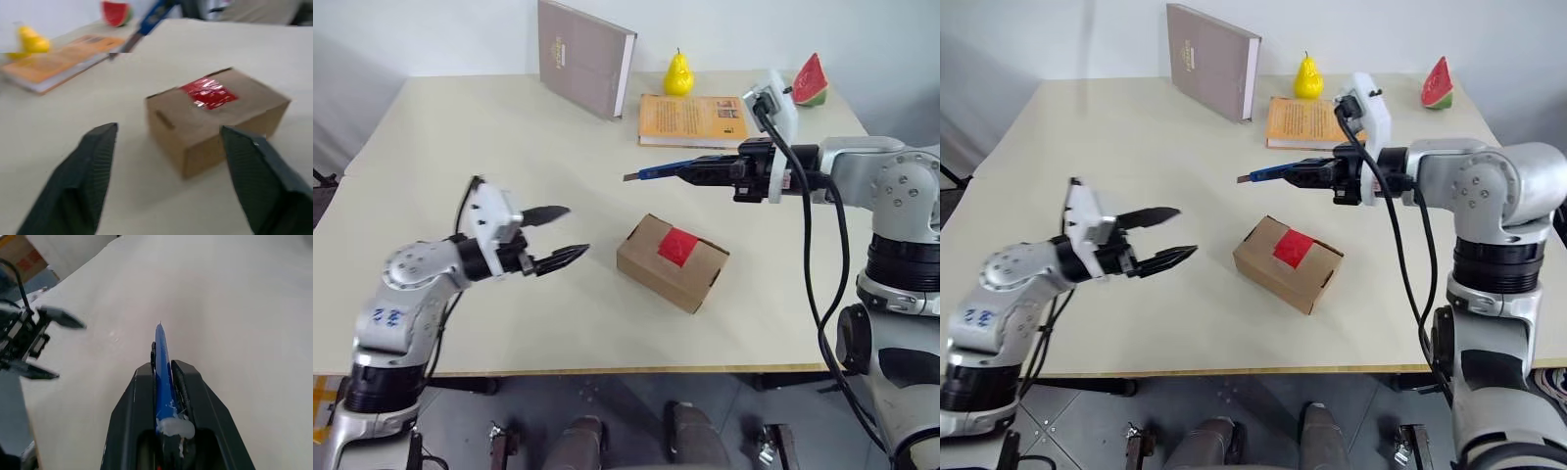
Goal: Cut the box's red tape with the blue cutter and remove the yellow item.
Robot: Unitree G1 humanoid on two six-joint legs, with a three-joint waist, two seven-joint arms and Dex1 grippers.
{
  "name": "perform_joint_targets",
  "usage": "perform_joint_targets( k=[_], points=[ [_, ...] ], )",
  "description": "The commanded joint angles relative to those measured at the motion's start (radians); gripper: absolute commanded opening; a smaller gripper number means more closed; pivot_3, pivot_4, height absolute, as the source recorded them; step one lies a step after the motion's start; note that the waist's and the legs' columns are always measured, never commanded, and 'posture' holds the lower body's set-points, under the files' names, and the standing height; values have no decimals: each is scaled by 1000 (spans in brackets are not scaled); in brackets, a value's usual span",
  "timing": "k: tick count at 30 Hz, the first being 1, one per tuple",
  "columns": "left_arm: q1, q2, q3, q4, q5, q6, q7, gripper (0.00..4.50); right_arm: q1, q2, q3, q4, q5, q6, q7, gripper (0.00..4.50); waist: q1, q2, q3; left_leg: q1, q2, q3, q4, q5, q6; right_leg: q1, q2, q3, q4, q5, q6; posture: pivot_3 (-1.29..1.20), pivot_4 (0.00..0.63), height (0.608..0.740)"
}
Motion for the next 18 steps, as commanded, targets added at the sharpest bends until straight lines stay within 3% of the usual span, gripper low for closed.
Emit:
perform_joint_targets(
  k=[1, 9, 18],
  points=[
    [-105, -57, -94, 61, 22, 9, -32, 2424, 13, -13, -47, -84, 26, 16, -41, 153, -2, 0, 0, 0, 0, 0, 0, 0, 0, 0, 0, 0, 0, 0, 0, 0, 150, 740],
    [-304, -132, -203, 285, 79, 90, -84, 50, 122, -69, -8, -231, 33, 35, -81, 153, -4, 0, 0, 0, 0, 2, 1, 0, 0, 0, 1, 0, 0, 0, 0, 0, 150, 740],
    [-381, -156, -276, 358, 119, 274, -95, 0, 169, -85, 43, -266, 21, -19, -86, 153, -1, 0, 0, 0, 0, 2, 1, 0, 0, 0, 1, 1, 0, 0, 1, 0, 150, 740]
  ],
)
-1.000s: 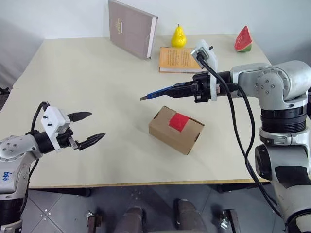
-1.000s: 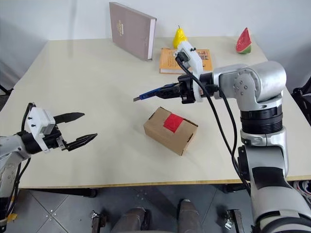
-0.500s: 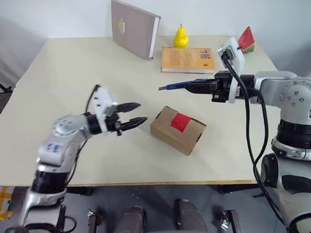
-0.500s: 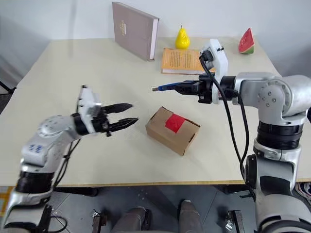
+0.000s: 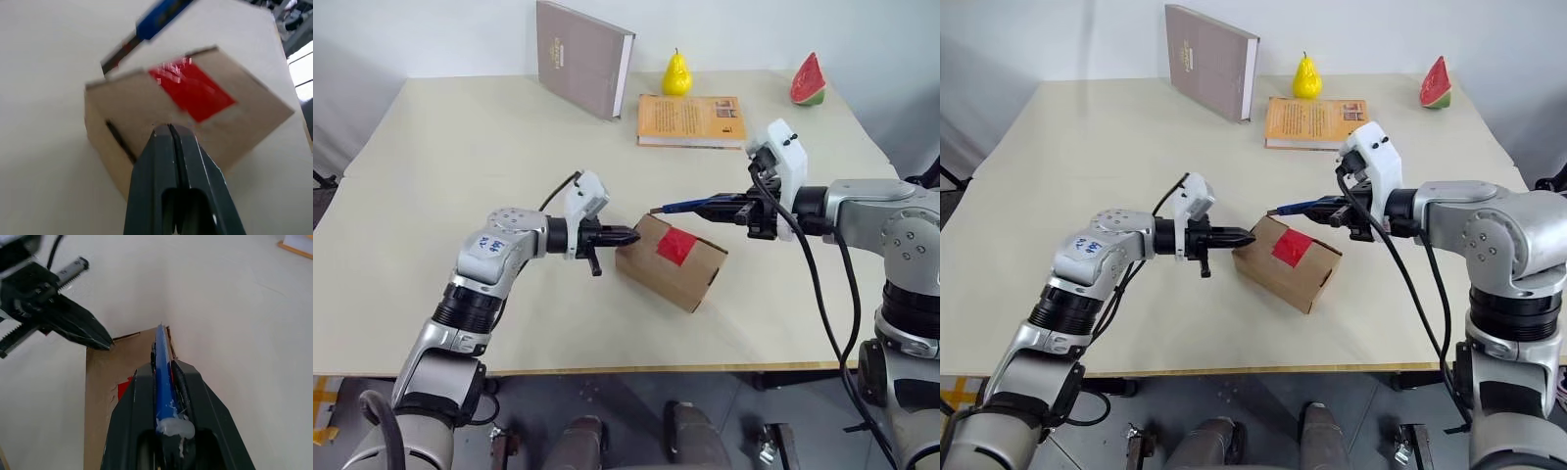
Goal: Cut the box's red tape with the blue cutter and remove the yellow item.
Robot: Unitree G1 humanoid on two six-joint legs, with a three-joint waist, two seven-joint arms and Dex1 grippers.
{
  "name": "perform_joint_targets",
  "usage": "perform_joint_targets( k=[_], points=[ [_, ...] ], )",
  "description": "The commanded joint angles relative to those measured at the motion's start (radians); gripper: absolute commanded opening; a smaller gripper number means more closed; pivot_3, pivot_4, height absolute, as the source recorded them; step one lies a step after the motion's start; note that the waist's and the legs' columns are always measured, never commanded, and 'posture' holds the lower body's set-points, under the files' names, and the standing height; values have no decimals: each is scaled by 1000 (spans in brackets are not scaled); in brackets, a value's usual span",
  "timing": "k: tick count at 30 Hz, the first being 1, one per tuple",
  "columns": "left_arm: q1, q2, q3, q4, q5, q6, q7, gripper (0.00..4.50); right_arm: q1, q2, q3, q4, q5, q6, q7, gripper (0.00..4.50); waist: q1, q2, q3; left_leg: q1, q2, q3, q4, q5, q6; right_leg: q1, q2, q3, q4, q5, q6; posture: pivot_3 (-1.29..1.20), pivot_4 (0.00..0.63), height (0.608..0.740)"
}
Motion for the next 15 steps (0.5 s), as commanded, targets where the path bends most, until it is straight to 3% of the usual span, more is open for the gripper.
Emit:
perform_joint_targets(
  k=[1, 15],
  points=[
    [-39, -19, -7, -7, 10, 39, -4, 0, 0, -10, 4, -31, 3, -39, -6, 153, 3, 0, 0, 0, 0, 0, 0, 0, 0, 0, 0, 0, 0, 0, 0, 0, 150, 740],
    [-47, -32, -27, 26, 58, 47, -48, 0, 11, 7, 6, 43, -20, -136, -31, 153, 3, 0, 0, 0, 0, 0, 1, 0, 0, 0, 0, 0, 0, 0, 0, 0, 150, 740]
  ],
)
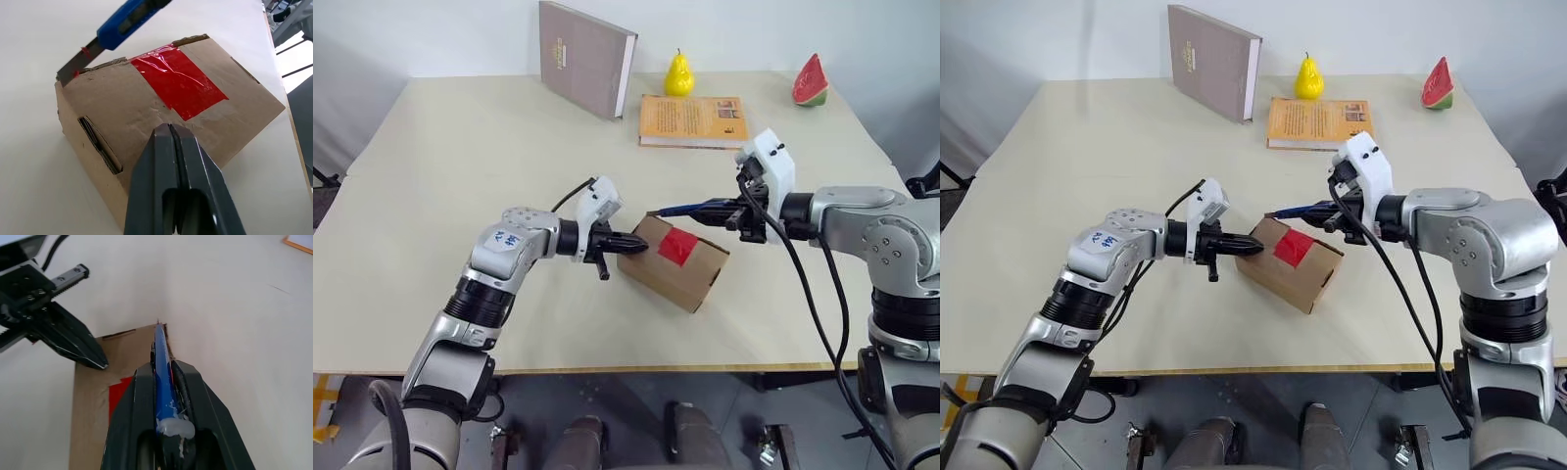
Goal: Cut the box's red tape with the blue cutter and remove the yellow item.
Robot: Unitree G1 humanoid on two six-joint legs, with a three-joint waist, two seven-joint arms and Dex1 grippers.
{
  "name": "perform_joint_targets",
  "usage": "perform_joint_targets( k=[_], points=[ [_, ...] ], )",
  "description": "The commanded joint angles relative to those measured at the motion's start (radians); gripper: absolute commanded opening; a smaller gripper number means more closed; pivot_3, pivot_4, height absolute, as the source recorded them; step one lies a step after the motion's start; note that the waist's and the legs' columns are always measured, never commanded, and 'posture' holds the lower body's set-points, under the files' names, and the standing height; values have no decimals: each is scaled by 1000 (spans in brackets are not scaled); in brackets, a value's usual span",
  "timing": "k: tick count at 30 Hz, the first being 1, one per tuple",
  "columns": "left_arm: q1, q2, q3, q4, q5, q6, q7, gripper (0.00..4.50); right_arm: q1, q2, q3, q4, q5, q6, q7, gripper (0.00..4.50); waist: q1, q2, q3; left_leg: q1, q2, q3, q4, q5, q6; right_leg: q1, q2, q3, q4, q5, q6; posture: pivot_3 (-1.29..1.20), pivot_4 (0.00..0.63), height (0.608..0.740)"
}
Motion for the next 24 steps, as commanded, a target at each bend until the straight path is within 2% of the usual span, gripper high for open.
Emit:
perform_joint_targets(
  k=[1, 12, 20, 24],
  points=[
    [-9, -2, -7, 16, 15, -1, -14, 0, -26, 9, -50, -1, 6, -27, -17, 153, 0, 0, 0, 0, 0, 0, 0, 0, 0, 0, 0, 0, 0, 0, 0, 0, 150, 740],
    [-26, -12, -4, 48, 39, -20, -15, 0, 62, -50, -2, -21, 15, -47, 36, 153, 1, 0, 0, 0, 0, 0, 0, 0, 0, 0, 0, 0, 0, 0, 0, 0, 150, 740],
    [-28, -17, 1, 55, 51, -17, -3, 0, 10, -25, -53, -1, 27, -60, 19, 153, 0, 0, 0, 0, 0, 1, 1, 0, 0, 0, 0, 0, 0, 0, 0, 0, 150, 740],
    [-30, -19, -1, 57, 54, -17, -3, 0, 30, -43, -25, -6, 18, -68, 34, 153, 1, 0, 0, 0, 0, 0, 1, 0, 0, 0, 0, 0, 0, 0, 0, 0, 150, 740]
  ],
)
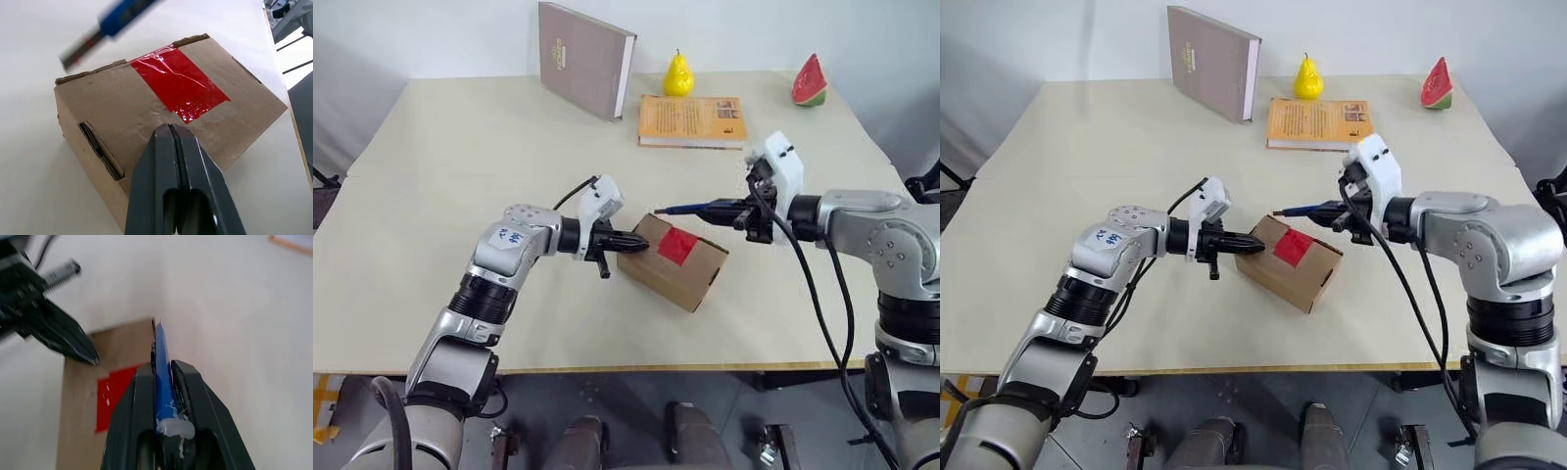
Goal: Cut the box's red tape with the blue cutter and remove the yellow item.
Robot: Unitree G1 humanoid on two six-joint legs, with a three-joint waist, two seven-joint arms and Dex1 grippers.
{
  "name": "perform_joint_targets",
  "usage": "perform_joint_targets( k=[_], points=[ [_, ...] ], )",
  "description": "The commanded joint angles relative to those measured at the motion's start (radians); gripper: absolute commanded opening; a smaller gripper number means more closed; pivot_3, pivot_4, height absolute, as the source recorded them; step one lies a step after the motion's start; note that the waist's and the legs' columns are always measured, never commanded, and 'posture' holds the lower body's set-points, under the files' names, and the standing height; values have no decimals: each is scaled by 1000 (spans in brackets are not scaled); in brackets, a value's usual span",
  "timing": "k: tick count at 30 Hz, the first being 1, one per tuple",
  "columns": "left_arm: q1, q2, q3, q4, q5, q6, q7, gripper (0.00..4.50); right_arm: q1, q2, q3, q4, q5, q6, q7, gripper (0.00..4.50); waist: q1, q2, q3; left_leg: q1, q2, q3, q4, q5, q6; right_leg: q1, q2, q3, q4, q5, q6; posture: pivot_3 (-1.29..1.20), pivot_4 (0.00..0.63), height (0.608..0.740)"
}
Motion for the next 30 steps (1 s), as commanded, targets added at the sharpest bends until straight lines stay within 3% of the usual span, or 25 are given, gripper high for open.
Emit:
perform_joint_targets(
  k=[1, 25, 30],
  points=[
    [-11, -1, -1, 17, 24, 4, 12, 0, 14, -21, 2, -25, 1, -27, 15, 153, 0, 0, 0, 0, 0, 0, 0, 0, 0, 0, 0, 0, 0, 0, 0, 0, 150, 740],
    [-18, -13, -8, 22, 34, 45, 56, 0, 35, -191, 37, -67, 12, -19, 108, 153, 1, 0, 0, 0, 0, 1, 0, 0, 0, 0, 0, 1, 0, 0, 0, 0, 150, 740],
    [-19, -15, -7, 23, 33, 46, 61, 0, -3, -168, 17, -66, 29, -20, 107, 153, 2, 0, 0, 0, 0, 2, 1, 0, 0, 0, 0, 1, 0, 0, 0, 0, 150, 740]
  ],
)
